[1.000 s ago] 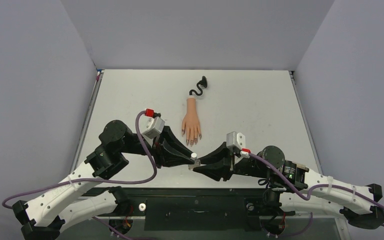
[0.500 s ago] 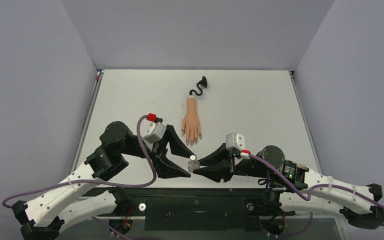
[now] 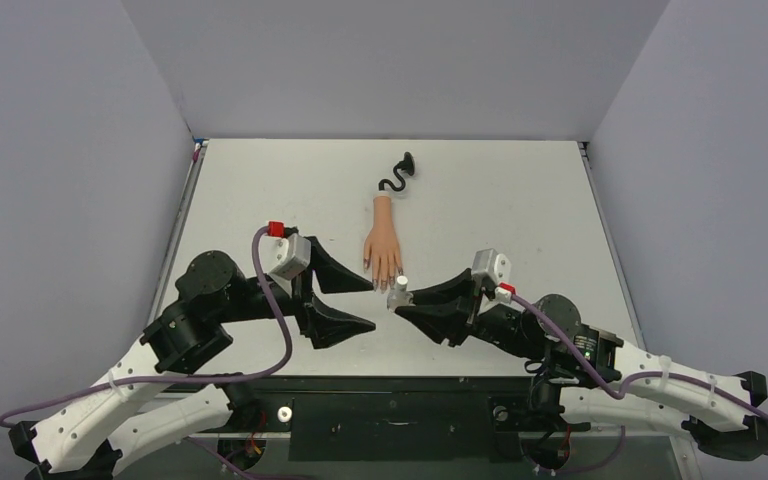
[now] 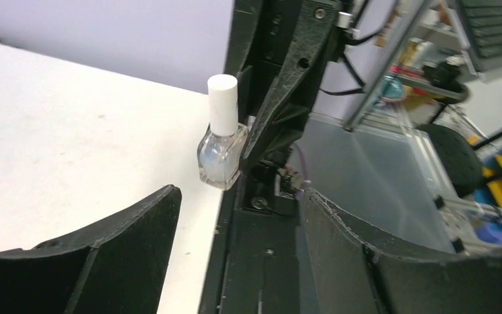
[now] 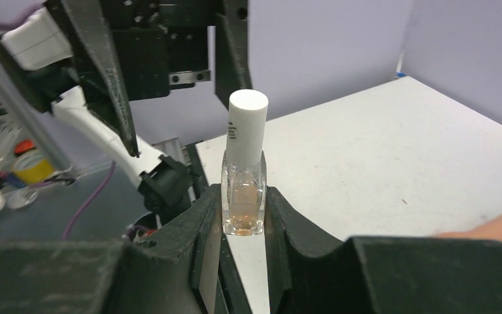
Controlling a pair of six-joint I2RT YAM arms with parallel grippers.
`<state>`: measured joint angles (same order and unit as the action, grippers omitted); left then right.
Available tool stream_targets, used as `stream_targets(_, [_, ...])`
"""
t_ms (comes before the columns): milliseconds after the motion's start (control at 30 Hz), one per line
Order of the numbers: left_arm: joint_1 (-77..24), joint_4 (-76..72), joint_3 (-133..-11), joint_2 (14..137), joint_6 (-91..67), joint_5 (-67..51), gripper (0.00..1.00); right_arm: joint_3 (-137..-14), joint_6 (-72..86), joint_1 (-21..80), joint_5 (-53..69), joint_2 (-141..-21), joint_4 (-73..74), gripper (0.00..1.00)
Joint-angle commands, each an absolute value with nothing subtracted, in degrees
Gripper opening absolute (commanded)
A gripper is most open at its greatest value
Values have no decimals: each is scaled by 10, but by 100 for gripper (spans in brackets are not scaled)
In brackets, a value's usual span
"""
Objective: Paint the nails
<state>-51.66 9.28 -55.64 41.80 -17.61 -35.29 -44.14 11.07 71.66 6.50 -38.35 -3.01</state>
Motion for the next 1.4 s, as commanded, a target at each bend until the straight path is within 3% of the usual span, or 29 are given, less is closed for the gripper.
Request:
stream_targets(0, [-518, 133, -581, 415, -145, -221, 64, -441, 125, 714, -65, -392, -68, 0])
stream_targets(533, [-519, 25, -552, 445, -174, -184, 52, -459, 132, 715, -99, -447, -67, 0])
stream_targets(700, [-520, 9, -540, 451, -180, -193, 42, -462, 132, 715, -92, -454, -69, 0])
stream_targets(967, [-523, -34, -525, 459, -191, -209, 41, -469, 132, 715, -81, -463, -72, 0])
stream_targets(1367, [-526, -39, -519, 471, -193, -215, 31, -472, 133, 715, -74, -465, -78, 0])
